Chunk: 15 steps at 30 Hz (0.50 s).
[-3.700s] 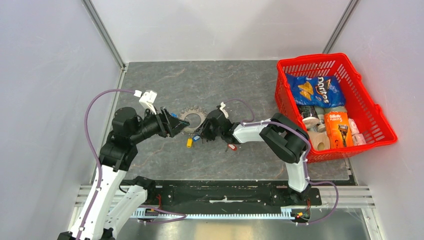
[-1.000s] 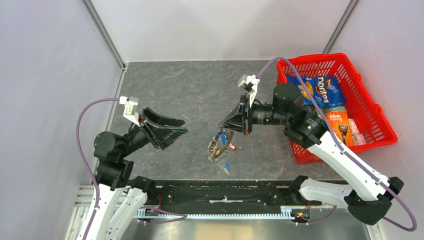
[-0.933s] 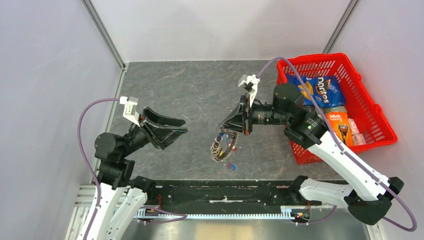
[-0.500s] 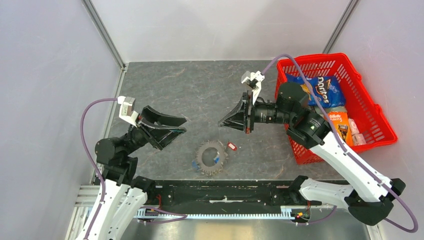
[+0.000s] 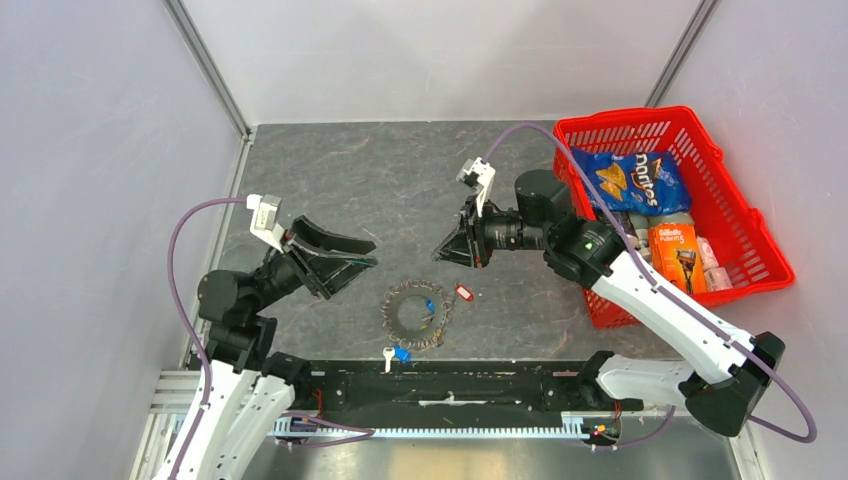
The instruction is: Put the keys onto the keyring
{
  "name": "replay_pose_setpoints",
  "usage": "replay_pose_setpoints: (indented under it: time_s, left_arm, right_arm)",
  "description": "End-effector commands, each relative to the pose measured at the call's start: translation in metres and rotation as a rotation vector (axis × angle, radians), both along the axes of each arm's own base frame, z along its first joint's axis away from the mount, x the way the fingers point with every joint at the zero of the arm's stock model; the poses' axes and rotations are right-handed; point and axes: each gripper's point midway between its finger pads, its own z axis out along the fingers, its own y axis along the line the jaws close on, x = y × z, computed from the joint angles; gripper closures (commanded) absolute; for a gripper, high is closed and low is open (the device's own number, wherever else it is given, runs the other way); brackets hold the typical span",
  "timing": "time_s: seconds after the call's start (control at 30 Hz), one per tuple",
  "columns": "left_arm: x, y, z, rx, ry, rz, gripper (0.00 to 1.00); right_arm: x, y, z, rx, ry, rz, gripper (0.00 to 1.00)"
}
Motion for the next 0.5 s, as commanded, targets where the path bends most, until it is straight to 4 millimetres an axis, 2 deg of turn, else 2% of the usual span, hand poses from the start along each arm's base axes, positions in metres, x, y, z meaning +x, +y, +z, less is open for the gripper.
replay_pose_setpoints:
  time_s: [0.0, 0.1, 0.23, 0.47]
  left_arm:
    - [-0.002, 0.001, 0.006, 0.03, -0.05, 0.016, 0.33]
    - [0.002, 0.002, 0.002, 0.06, -0.047, 0.04, 0.33]
    - [0.007, 0.003, -0.007, 0.106, -0.032, 0.063, 0.33]
    - [0.011, 0.003, -0.018, 0.17, -0.043, 0.078, 0.33]
  right_arm:
    - [0.005, -0.008, -0.043, -0.117, 0.048, -0.038, 0.72]
    - [0.006, -0.013, -0.079, -0.193, 0.121, -0.075, 0.61]
    - [0.014, -0.025, -0.124, -0.304, 0.183, -0.162, 0.54]
    - [0.017, -0.032, -0.179, -0.417, 0.258, -0.195, 0.47]
